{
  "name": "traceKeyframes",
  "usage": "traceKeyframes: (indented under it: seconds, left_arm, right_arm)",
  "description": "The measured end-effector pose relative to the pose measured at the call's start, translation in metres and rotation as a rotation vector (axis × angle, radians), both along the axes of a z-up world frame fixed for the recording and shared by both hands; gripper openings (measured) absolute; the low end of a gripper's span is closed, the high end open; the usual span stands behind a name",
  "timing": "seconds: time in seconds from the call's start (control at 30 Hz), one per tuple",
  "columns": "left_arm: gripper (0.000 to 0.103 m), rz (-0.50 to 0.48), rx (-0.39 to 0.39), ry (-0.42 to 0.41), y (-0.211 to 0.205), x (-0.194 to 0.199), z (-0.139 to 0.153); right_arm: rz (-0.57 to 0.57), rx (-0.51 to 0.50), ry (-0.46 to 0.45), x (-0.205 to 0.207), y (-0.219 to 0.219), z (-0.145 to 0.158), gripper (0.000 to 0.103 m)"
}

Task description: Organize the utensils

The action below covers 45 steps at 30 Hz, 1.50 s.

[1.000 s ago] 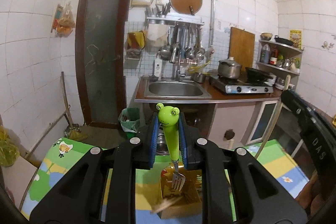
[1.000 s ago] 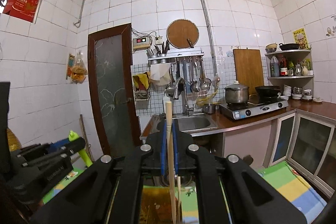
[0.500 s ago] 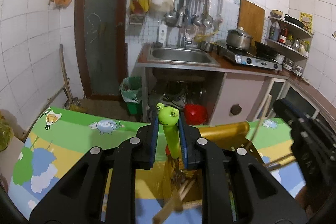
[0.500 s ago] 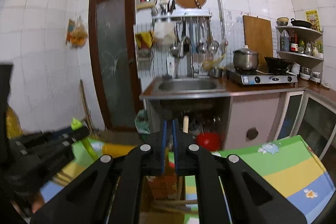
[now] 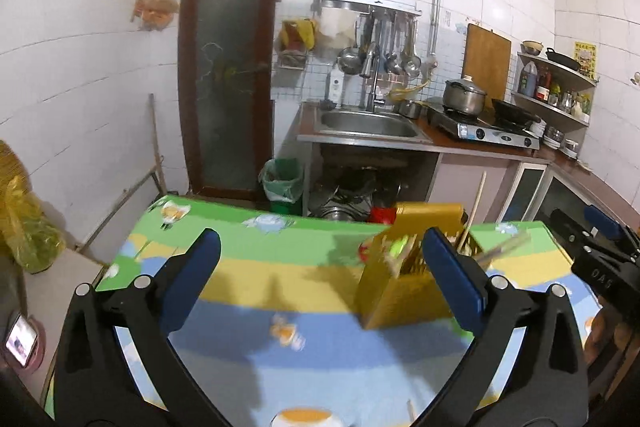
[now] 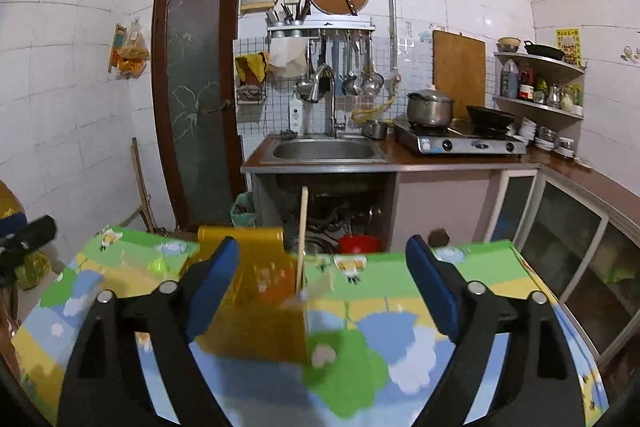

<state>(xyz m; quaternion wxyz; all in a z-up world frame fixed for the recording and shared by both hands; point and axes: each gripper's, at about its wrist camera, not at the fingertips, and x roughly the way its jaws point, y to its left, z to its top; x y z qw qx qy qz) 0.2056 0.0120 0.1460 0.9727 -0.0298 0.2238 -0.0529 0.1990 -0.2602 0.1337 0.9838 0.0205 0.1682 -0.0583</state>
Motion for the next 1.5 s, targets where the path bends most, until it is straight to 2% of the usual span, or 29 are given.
traceKeyframes:
  seconds: [0.2,0.33,0.47,0.6,0.7,0.87,0.97,1.03,1.1,1.17,1.23,1.27,1.3,1.4,1.5]
  left_arm:
    - [0.098,0.001,0.015,0.039,0.018,-0.045,-0.037]
    - [0.098,0.008,0.024,0.117,0.027,-0.057,-0.078]
    - [0.098,0.046,0.032,0.189,0.039,-0.059,-0.117]
    - [0.098,0.069,0.035,0.241,0.045,-0.059,-0.142]
    - [0.098,0.067,0.074,0.277,0.043,-0.055,-0.162]
    - [0.098,0.049,0.097,0.336,0.037,-0.046,-0.181]
    - [0.098,0.052,0.098,0.367,0.038,-0.042,-0.187]
    - [0.098,0.059,0.101,0.380,0.040,-0.039,-0.191]
    - [0.098,0.062,0.102,0.389,0.042,-0.037,-0.195]
    - [0.098,0.062,0.101,0.404,0.043,-0.035,-0.198]
    - [0.098,0.051,0.097,0.420,0.041,-0.035,-0.199]
    - [0.098,0.047,0.096,0.423,0.039,-0.035,-0.199]
    - [0.098,0.043,0.096,0.425,0.038,-0.036,-0.198]
    - [0.098,0.029,0.103,0.425,0.031,-0.040,-0.196]
    - [0.098,0.005,0.102,0.439,0.022,-0.046,-0.193]
  right_arm:
    - [0.013,0.027,0.059,-0.035,0.009,-0.031,0.088]
    - [0.029,0.009,0.128,-0.050,0.025,-0.066,0.088]
    - [0.042,0.002,0.203,-0.058,0.038,-0.098,0.088]
    - [0.037,-0.014,0.255,-0.059,0.047,-0.124,0.088]
    - [0.039,-0.013,0.290,-0.059,0.052,-0.140,0.088]
    - [0.057,0.002,0.361,-0.046,0.068,-0.163,0.088]
    - [0.061,-0.037,0.432,-0.035,0.082,-0.176,0.086]
    - [0.078,-0.028,0.463,-0.031,0.088,-0.182,0.074]
    - [0.101,-0.005,0.504,-0.027,0.092,-0.188,0.052]
    - [0.117,0.010,0.523,-0.025,0.095,-0.193,0.045]
    - [0.128,0.005,0.518,-0.027,0.100,-0.193,0.031]
    - [0.141,0.011,0.518,-0.027,0.102,-0.193,0.021]
    - [0.146,0.017,0.519,-0.027,0.103,-0.192,0.015]
    - [0.157,0.025,0.516,-0.030,0.104,-0.192,0.008]
    - [0.156,0.044,0.521,-0.031,0.097,-0.190,0.008]
